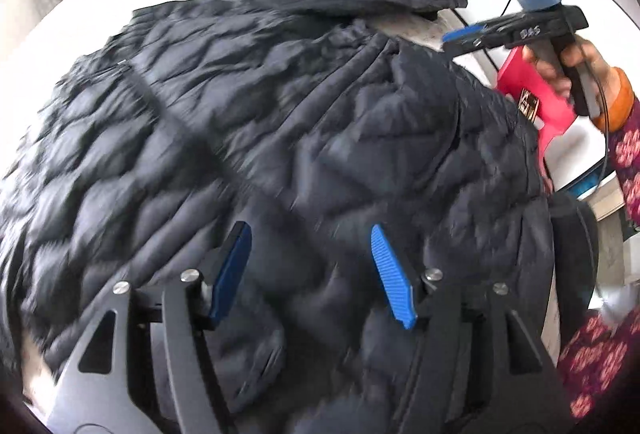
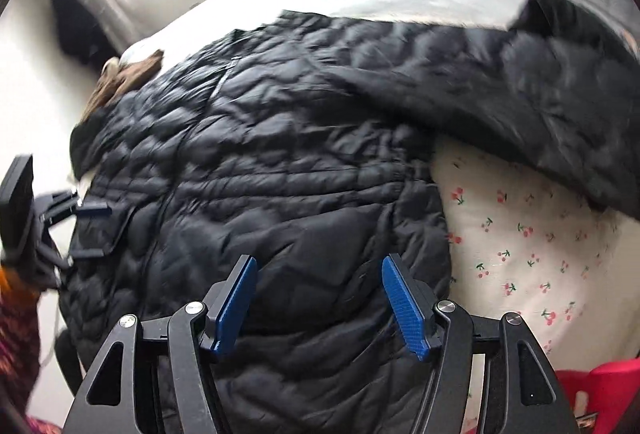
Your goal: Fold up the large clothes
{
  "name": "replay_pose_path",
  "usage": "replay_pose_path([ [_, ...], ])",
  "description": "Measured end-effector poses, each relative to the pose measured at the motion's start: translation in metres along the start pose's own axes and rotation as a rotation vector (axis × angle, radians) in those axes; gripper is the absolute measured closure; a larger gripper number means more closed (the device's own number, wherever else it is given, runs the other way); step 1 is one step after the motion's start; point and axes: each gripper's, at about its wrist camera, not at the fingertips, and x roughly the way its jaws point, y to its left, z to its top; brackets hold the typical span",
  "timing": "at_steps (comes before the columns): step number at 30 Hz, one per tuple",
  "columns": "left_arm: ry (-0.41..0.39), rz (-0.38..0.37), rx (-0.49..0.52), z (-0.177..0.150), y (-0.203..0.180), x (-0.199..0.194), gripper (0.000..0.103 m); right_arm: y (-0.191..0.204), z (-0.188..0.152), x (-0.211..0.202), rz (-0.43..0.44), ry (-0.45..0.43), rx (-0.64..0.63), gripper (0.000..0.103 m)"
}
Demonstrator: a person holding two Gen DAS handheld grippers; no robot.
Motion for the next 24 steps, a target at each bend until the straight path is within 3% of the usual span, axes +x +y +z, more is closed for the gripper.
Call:
replay_pose_path([
  [6,0.020,-0.010,0.074,0.041,-0.009,0.049,0.039,-0.015,0.015,0.040,-0.027,0.035,0.054,0.037],
  [9,0.042,-0.073,0.081,0.052,-0.010,0.068,0.039,-0.022,0.015,0.055,-0.028,0.030,0.083,0.038],
  [10,0.045,-0.089,0.090,0.054,-0.011,0.074,0.040,-0.022,0.013,0.057,-0.032,0.015,0.076,0.044],
  [11,0.046,-0.093,0.094,0.054,-0.012,0.076,0.042,-0.020,0.011,0.059,-0.047,0.005,0.059,0.065],
  [13,0.054,-0.140,0.075,0.055,-0.013,0.081,0.075,-0.020,0.006,0.060,-0.073,-0.016,0.036,0.088],
  [16,0.019,-0.079,0.042,0.053,-0.015,0.079,0.091,-0.015,-0.007,0.044,-0.135,-0.112,0.015,0.096],
  [19,-0.044,-0.038,-0.037,0.045,-0.014,0.076,0.093,-0.007,-0.016,0.035,-0.218,-0.188,-0.014,0.097],
  [24,-0.040,0.045,-0.027,0.030,-0.019,0.087,0.089,-0.018,-0.016,0.053,-0.233,-0.175,0.059,0.094],
])
